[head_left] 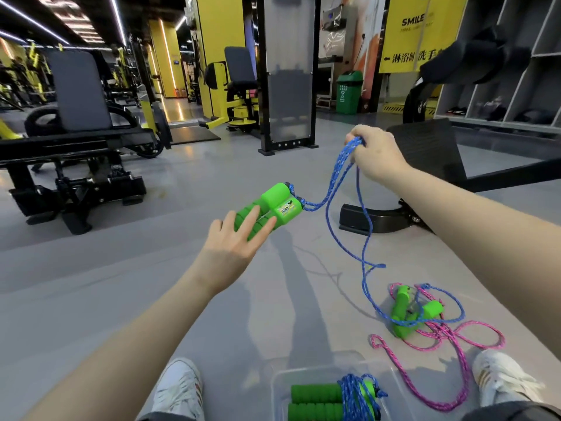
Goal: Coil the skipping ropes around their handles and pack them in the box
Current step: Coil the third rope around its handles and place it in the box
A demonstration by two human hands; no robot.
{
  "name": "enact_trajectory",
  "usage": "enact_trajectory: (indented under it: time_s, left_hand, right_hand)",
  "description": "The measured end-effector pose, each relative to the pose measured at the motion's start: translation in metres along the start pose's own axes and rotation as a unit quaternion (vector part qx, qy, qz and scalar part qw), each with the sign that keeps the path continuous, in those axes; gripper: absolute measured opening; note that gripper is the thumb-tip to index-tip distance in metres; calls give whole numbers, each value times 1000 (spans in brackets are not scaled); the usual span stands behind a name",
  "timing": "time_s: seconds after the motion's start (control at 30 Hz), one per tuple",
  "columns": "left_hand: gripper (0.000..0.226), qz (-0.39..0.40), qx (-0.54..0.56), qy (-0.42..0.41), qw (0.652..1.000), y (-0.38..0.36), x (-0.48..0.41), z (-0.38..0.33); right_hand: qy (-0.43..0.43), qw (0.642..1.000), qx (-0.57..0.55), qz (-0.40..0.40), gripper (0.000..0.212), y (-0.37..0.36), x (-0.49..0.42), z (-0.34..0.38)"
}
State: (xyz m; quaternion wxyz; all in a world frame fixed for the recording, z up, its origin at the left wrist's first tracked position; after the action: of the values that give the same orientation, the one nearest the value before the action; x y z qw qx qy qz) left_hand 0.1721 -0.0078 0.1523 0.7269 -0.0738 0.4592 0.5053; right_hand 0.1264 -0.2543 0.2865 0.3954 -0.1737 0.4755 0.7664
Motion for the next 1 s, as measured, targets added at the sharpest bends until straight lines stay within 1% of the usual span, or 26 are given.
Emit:
enact_trajectory:
  time_s: [0.03,0.07,0.1,0.13,0.17,0.2,0.23,0.27,0.3,0.33,0.37,0.43,0.5,0.57,0.6,0.63,0.67,0.7,0.77,0.83,0.9,0.97,1.0]
  left_hand:
    - [57,-1,5,0,1000,2,1,1]
    - [58,-3,9,-4,1000,3,3,2]
    - [60,-7,12,-9,1000,5,5,2]
    - [61,-12,15,-16,1000,7,6,1]
    - [63,-16,20,-27,999,9,7,-1]
    - [64,-21,26,-42,999,11,8,-4]
    - [64,-26,34,-58,997,13,8,-10]
    - [63,-30,44,-74,996,14,7,-15]
    - [62,-34,55,-83,994,15,6,-20]
    - [61,-38,66,-85,993,15,4,-26]
    - [59,-44,73,-82,993,16,1,-29]
    - [55,-59,81,-55,993,17,-8,-33]
    - [55,-77,86,-16,993,18,-17,-32]
    - [54,-88,87,-5,992,16,-21,-33]
    - [53,-88,86,-9,992,15,-20,-34]
    - [53,-82,83,-14,993,13,-19,-35]
    - [55,-71,77,-19,994,10,-17,-34]
    - [58,-56,71,-26,996,8,-15,-33]
    - [66,-20,66,-56,996,2,-6,-32]
    - [72,19,77,-103,992,-2,6,-34]
    - [73,44,97,-136,985,-2,15,-38]
    - [70,44,115,-160,979,-1,18,-44]
    - [68,38,125,-177,975,1,17,-47]
  right_hand:
    - [10,992,106,61,16,-5,2,-8]
    - [30,958,231,166,16,-14,12,-19]
    - [44,894,337,292,18,-25,30,-34]
    - [49,817,405,408,33,-33,52,-51]
    - [41,752,428,499,55,-36,76,-64]
    - [-12,728,389,564,76,-37,98,-74]
    - [-84,743,293,596,96,-40,117,-79]
    - [-141,776,164,592,111,-47,129,-79]
    - [-171,811,37,558,120,-54,135,-76]
    - [-176,837,-60,515,119,-59,137,-71]
    - [-175,851,-131,477,112,-64,139,-66]
    - [-171,864,-226,417,84,-75,144,-55]
    - [-180,868,-288,362,49,-82,148,-43]
    - [-187,864,-322,339,20,-85,153,-31]
    - [-199,859,-334,333,14,-87,156,-27]
    - [-215,853,-334,338,13,-88,160,-25]
    - [-217,857,-310,350,14,-88,164,-22]
    - [-199,869,-261,369,13,-86,166,-20]
    - [-126,893,-124,414,13,-76,165,-14]
    - [-39,904,-9,426,20,-60,156,-6]
    - [38,919,40,389,35,-48,144,3]
    - [98,940,57,321,48,-41,133,6]
    - [112,951,48,283,52,-40,128,4]
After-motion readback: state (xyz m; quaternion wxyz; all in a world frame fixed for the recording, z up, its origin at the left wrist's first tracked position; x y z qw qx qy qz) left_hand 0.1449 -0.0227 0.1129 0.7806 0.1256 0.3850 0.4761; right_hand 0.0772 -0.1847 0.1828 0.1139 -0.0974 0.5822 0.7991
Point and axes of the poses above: each hand's wrist, its own x-axis away from the middle knuckle, its own y-axis out of the back of the hand, z = x × y, the point moved 5 cm from there along -x, towards the middle knuckle, and after that the axes turned 10 degrees about -z, right-handed, at the moved point
